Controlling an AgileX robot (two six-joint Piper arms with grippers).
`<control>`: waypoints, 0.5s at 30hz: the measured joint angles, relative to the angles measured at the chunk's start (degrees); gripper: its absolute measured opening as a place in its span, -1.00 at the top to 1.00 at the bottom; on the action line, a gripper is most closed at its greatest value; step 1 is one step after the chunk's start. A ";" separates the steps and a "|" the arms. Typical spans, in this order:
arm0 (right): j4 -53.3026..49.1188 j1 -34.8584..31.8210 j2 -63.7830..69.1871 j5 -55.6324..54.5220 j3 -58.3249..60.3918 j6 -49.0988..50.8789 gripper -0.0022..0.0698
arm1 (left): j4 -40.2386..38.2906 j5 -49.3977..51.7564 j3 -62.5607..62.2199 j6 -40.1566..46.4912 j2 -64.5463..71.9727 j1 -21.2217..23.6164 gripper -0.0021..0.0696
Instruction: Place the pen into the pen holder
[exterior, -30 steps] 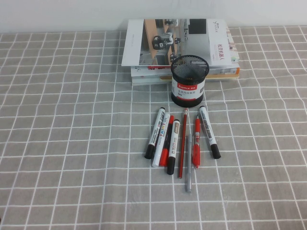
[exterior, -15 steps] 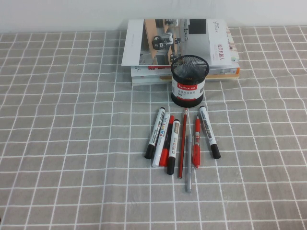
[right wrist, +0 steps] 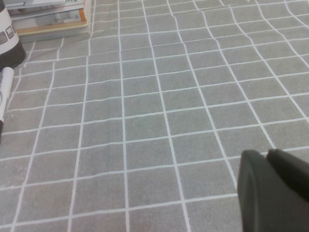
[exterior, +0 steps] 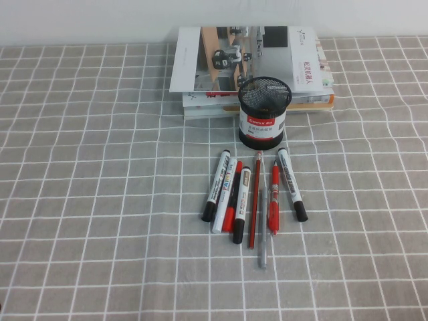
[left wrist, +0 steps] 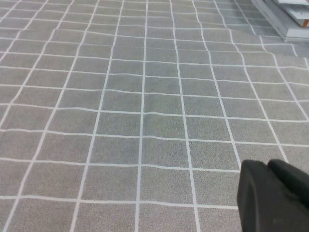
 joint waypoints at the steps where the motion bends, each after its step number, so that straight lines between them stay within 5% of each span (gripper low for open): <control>1: 0.00 0.00 0.00 0.00 0.00 0.00 0.97 | 0.00 0.00 0.00 0.00 0.00 0.00 0.95; 9: 1.84 0.00 0.00 -0.26 0.00 0.00 0.97 | 0.00 0.00 0.00 0.00 0.00 0.00 0.95; 15: 34.57 0.00 0.00 -5.93 0.00 0.13 0.97 | 0.00 0.00 0.00 0.00 0.00 0.00 0.95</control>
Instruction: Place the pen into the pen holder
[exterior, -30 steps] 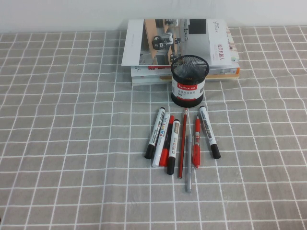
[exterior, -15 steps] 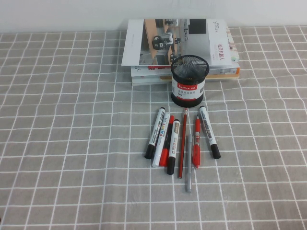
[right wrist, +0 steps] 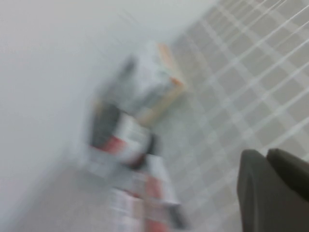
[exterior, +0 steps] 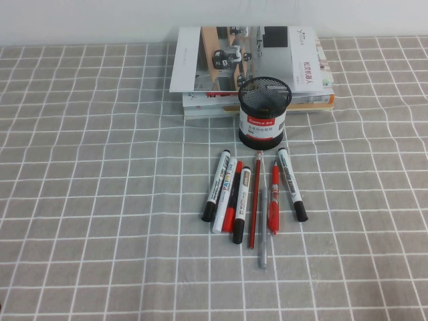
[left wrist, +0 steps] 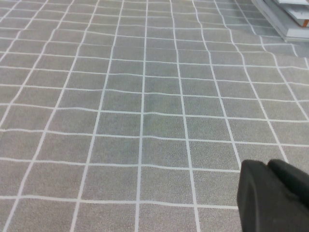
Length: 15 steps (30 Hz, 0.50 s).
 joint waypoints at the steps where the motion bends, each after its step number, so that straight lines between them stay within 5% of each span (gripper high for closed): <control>1: 7.37 0.00 0.00 -0.69 0.00 -0.13 0.97 | 0.00 0.00 0.00 0.00 0.00 0.00 0.95; 5: 20.73 0.00 0.00 -2.20 0.00 -2.71 0.97 | 0.00 0.00 0.00 0.00 0.00 0.00 0.95; 15: 23.15 0.00 0.00 -0.29 0.00 -11.31 0.97 | 0.00 0.00 0.00 0.00 0.00 0.00 0.95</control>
